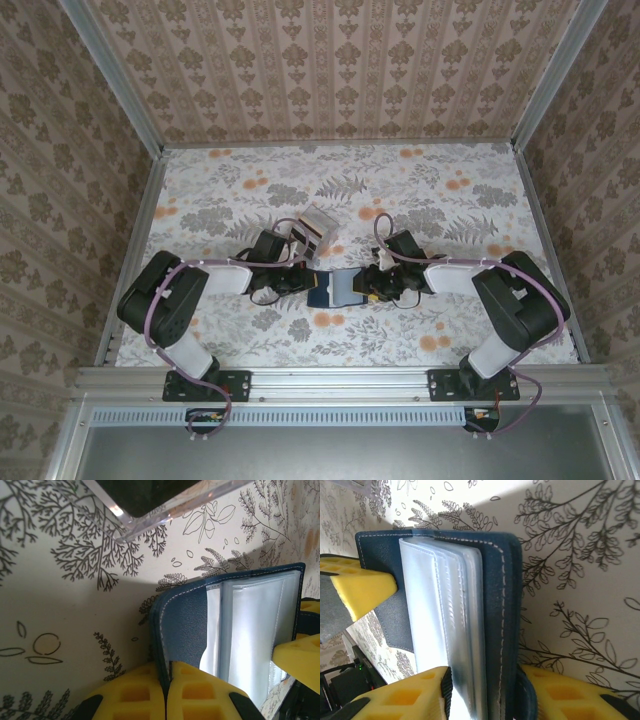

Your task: Put the credit cards into the card holder

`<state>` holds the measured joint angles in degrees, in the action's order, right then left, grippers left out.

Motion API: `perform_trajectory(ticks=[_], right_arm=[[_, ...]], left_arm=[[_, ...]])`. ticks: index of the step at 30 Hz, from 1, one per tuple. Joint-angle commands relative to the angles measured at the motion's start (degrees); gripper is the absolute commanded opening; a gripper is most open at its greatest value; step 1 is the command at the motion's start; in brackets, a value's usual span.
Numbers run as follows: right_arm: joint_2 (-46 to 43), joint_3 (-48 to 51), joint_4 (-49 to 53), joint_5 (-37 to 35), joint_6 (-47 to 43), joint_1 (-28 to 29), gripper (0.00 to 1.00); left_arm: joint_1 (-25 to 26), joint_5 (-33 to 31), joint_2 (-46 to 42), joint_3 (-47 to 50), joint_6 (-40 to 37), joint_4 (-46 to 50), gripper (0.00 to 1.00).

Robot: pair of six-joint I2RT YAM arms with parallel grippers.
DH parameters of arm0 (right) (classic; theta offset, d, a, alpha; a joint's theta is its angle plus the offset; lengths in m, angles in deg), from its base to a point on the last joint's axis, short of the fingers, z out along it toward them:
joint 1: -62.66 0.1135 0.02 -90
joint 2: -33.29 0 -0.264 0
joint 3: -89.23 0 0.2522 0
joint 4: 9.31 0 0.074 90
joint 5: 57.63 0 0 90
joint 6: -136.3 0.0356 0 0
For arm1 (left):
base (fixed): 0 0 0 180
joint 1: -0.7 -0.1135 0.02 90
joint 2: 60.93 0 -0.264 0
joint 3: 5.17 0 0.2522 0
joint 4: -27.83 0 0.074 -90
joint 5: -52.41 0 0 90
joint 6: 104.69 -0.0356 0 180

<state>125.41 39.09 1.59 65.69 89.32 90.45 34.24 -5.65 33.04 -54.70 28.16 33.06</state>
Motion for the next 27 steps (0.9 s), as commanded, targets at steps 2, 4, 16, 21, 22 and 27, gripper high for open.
perform_trajectory(ticks=[2,4,16,21,22,27], right_arm=[[1.6,-0.7,-1.5,2.1,-1.3,0.7,0.44],[1.7,-0.8,-1.3,1.5,-1.4,0.8,0.44],[3.3,-2.7,-1.2,0.7,-3.0,3.3,0.49],[3.7,-3.4,-2.4,1.5,-2.6,4.5,0.5],[3.6,-3.3,-2.8,1.5,-2.5,4.6,0.51],[2.9,-3.4,-4.2,1.7,-2.7,5.3,0.57]], left_arm=[[-0.2,0.1,1.6,-0.3,-0.8,1.2,0.0],[-0.2,0.2,1.7,-0.7,-1.1,1.7,0.0],[-0.2,1.1,2.1,-0.7,0.3,-0.2,0.0],[-0.1,1.6,1.8,-0.2,1.3,-1.7,0.04],[-0.1,1.9,1.7,-0.3,1.3,-1.7,0.06],[-0.1,2.5,0.0,-0.2,3.0,-3.5,0.27]])
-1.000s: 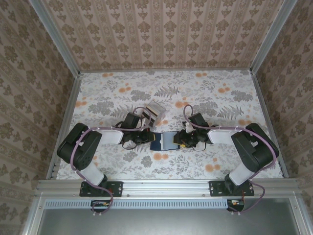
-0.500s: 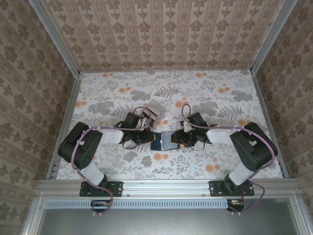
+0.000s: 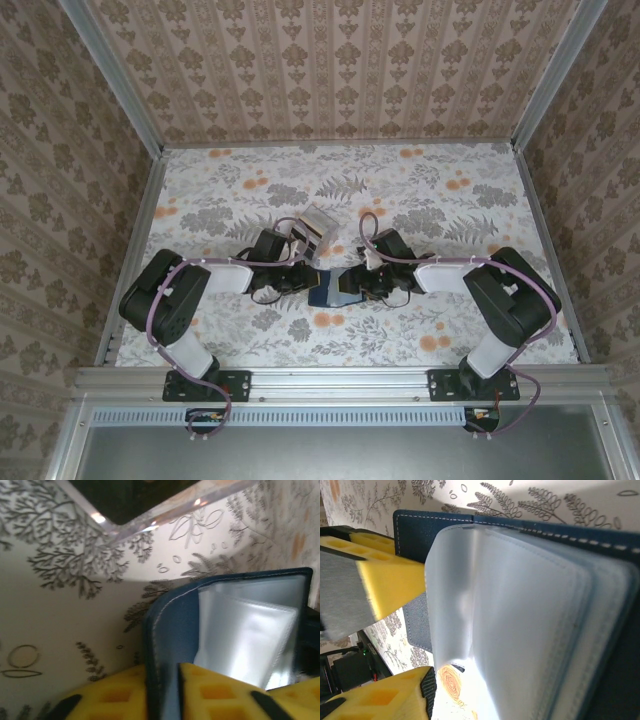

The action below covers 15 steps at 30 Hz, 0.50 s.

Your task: Put the credit cards into the card holder

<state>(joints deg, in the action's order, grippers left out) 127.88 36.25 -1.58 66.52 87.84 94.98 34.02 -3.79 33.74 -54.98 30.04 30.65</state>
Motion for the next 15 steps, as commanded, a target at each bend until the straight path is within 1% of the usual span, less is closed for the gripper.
perform_trajectory(ticks=[1,4,6,7,8,10,12,14,15], right_arm=[[0.6,-0.8,-0.9,0.8,-1.2,0.8,0.57],[0.9,-1.7,-0.4,0.3,-1.3,1.1,0.58],[1.1,-2.2,0.4,-0.4,-1.9,1.5,0.61],[1.1,-2.3,0.9,-1.3,-1.9,1.7,0.64],[0.9,-2.2,1.0,-2.5,-1.6,1.8,0.64],[0.6,-1.6,-0.1,-3.9,-0.6,2.0,0.66],[0.3,-1.6,-0.1,-4.4,-0.6,2.2,0.69],[0.4,-2.0,0.6,-4.6,-1.1,2.4,0.7],[0.3,-2.0,0.6,-4.4,-1.2,2.5,0.72]], left_arm=[[0.0,1.0,-0.9,-0.4,0.9,-0.8,0.32],[-0.2,1.9,-1.4,-0.9,0.9,-0.4,0.41],[-0.4,2.6,-1.4,-0.9,1.3,-1.1,0.45],[-0.6,2.7,-1.3,-1.1,1.5,-1.4,0.47],[-0.8,4.4,-1.2,-1.1,1.7,-1.7,0.48],[-1.1,4.5,-1.4,-1.1,2.2,-2.2,0.51],[-1.1,4.1,-1.4,-1.0,3.0,-3.2,0.53],[-1.1,5.0,-1.1,-1.4,3.3,-3.8,0.54],[-1.1,5.2,-1.1,-1.7,3.3,-3.7,0.54]])
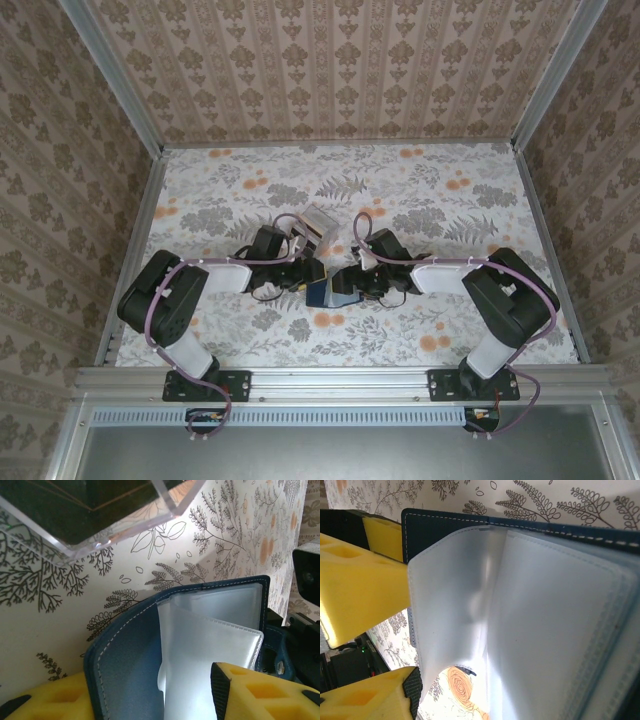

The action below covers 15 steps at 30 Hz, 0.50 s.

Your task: Put the credit cards into the card holder

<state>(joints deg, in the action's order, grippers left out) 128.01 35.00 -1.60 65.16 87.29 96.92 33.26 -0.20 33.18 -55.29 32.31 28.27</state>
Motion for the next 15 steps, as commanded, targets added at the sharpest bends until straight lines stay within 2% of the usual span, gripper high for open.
perform_trajectory(ticks=[1,3,15], right_arm=[[0.3,-1.0,0.5,-2.6,-0.7,0.6,0.74],[0.4,-1.6,0.1,-1.0,-1.5,0.9,0.79],[0.1,-3.5,3.0,-1.8,-4.0,2.6,0.81]], left_arm=[[-0.3,1.6,-0.7,-1.4,1.1,-1.2,0.54],[-0.3,1.0,-0.7,-1.3,1.3,-1.7,0.55],[-0.8,1.8,-0.8,-1.0,1.7,-2.3,0.58]])
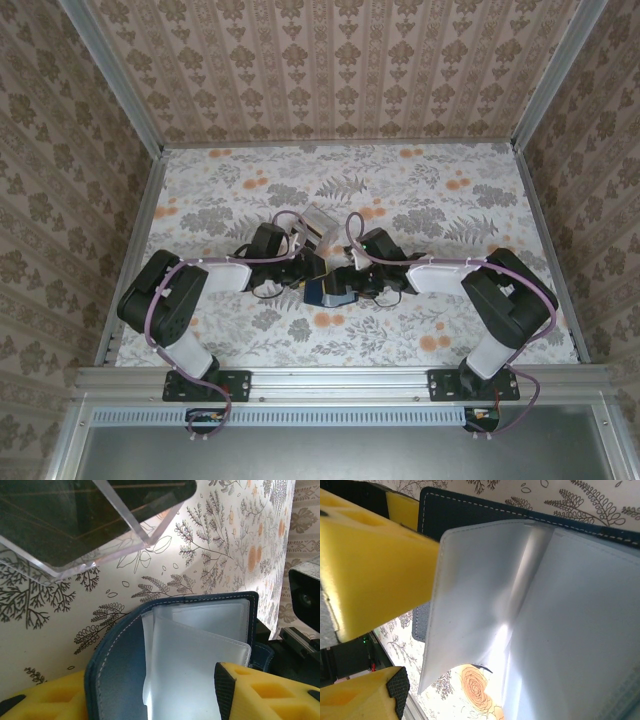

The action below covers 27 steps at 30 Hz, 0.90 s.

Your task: Put the credit cards into the card holder

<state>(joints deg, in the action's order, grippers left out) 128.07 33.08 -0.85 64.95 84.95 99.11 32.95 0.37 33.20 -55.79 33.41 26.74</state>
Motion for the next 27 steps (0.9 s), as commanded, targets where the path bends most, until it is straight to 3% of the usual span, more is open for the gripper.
perform_trajectory(ticks=[1,9,13,18,22,27], right_arm=[[0.0,-1.8,2.9,-1.7,-2.0,0.5,0.81],[-0.7,-3.9,6.9,-3.4,-4.3,1.3,0.81],[-1.5,-2.9,4.9,-2.4,-3.9,1.3,0.82],[-3.1,-1.3,2.2,-1.6,-3.9,1.2,0.82],[-4.1,-0.3,1.1,-1.7,-4.2,1.1,0.82],[-4.2,1.0,0.5,-2.1,-4.4,0.3,0.81]], left_arm=[[-0.5,0.8,-1.2,-0.4,0.5,-0.7,0.58],[-1.6,0.7,-3.0,-1.3,-3.6,3.4,0.65],[-0.7,1.0,-2.6,-4.2,-8.4,10.4,0.65],[0.0,0.0,-1.0,-4.7,-9.1,11.2,0.66],[0.7,-5.6,-1.2,-5.7,-11.2,15.1,0.66],[3.1,-13.8,-0.5,-10.7,-19.4,27.9,0.65]])
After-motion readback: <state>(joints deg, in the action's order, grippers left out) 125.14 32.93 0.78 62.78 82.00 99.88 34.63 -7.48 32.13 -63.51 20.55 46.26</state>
